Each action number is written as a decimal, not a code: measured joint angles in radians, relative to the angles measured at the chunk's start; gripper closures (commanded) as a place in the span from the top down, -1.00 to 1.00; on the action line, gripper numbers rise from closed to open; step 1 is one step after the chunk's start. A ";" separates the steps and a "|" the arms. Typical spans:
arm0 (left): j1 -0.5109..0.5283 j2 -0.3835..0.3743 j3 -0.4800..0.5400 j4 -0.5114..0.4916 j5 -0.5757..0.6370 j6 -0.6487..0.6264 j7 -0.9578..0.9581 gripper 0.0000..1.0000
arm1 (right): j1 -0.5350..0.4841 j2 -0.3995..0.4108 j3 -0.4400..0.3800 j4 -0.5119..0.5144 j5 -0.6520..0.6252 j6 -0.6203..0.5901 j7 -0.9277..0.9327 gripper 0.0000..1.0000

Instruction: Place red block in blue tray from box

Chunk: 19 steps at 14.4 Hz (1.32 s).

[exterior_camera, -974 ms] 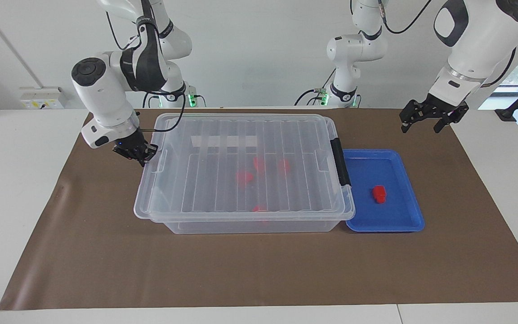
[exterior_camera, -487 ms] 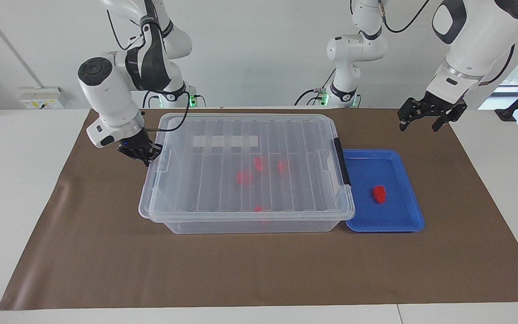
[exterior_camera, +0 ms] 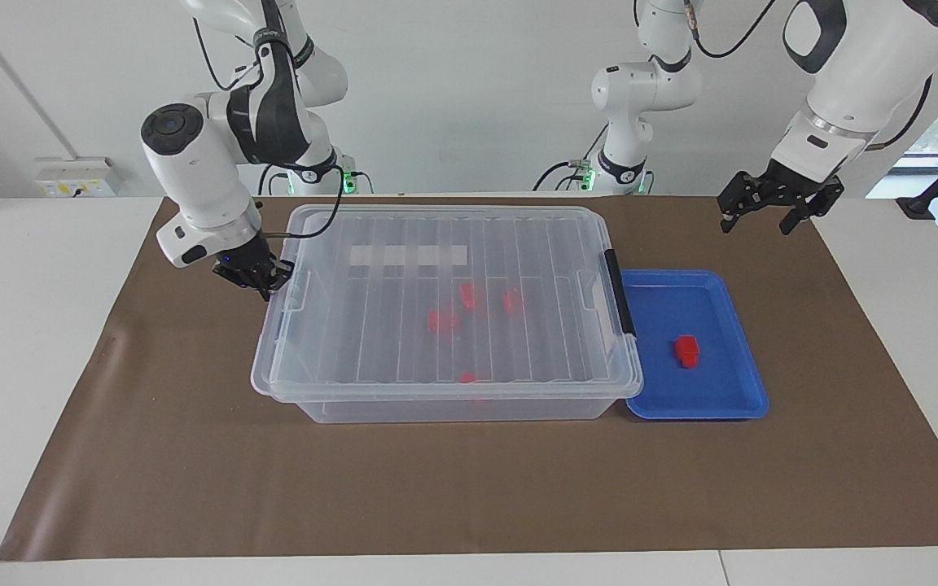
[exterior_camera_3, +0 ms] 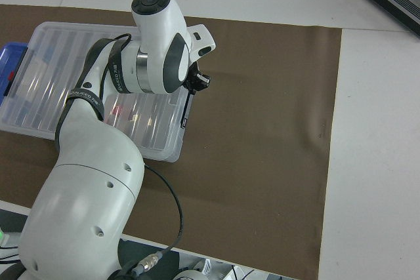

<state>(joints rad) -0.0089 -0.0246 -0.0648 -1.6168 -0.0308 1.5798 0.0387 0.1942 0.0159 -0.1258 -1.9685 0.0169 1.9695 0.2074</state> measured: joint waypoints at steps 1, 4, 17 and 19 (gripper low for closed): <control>0.000 0.000 0.002 0.005 -0.003 -0.005 0.000 1.00 | -0.002 0.000 0.000 0.013 0.000 -0.021 0.000 -1.00; 0.000 0.000 0.004 0.011 -0.004 -0.007 0.002 1.00 | -0.009 0.003 -0.016 0.141 0.000 -0.185 0.000 -1.00; -0.038 0.000 0.053 0.011 -0.006 -0.010 0.017 1.00 | -0.054 -0.012 -0.123 0.352 -0.001 -0.435 -0.234 1.00; -0.039 0.000 0.052 0.010 -0.006 -0.011 0.018 1.00 | -0.054 -0.011 -0.125 0.355 -0.001 -0.432 -0.234 1.00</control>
<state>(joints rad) -0.0478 -0.0246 -0.0124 -1.6064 -0.0366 1.5684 0.0562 0.1405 0.0045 -0.2510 -1.6130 0.0158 1.5379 -0.0267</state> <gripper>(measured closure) 0.000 0.150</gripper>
